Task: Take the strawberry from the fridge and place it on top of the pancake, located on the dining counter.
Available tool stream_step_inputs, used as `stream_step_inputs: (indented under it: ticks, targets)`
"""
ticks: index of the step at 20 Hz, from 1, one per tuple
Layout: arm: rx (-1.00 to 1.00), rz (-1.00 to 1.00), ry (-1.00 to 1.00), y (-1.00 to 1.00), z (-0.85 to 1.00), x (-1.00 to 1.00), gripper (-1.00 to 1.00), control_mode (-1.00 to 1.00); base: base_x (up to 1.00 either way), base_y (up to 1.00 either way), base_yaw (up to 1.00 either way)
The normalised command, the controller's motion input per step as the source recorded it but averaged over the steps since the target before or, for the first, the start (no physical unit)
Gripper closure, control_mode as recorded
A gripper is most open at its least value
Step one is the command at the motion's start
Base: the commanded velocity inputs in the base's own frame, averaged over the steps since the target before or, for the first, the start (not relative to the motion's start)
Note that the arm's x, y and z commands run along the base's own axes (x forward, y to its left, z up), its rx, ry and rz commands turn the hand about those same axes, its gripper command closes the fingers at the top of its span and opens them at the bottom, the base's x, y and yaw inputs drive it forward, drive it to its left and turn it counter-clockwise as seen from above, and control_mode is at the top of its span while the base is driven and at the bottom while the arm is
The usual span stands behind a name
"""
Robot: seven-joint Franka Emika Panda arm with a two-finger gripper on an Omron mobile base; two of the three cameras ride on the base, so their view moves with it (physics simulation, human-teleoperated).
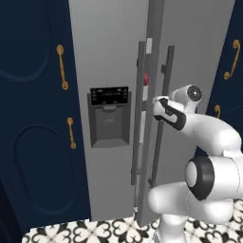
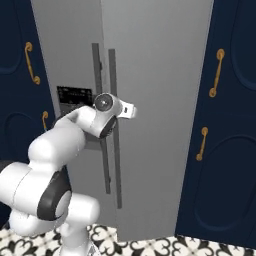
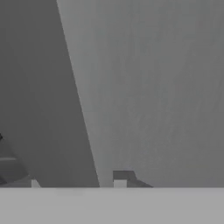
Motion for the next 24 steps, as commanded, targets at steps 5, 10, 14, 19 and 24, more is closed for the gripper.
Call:
stream_step_inputs:
  ticks: [5, 10, 14, 19, 24]
  targets:
    - [0.14, 0.00, -0.15, -1.00, 0.00, -0.99, 1.00, -1.00, 0.00, 0.00, 0.00]
    - [0.13, 0.00, -0.16, -1.00, 0.00, -0.83, 1.00, -1.00, 0.00, 0.00, 0.00]
    - [0.14, 0.00, -0.17, -1.00, 0.00, -0.70, 1.00, -1.00, 0.00, 0.00, 0.00]
    - [0.15, 0.00, -0.09, -1.00, 0.00, -0.68, 1.00, -1.00, 0.00, 0.00, 0.00]
    - [0.19, 0.00, -0.01, -1.00, -0.08, -0.45, 1.00, -1.00, 0.00, 0.00, 0.00]
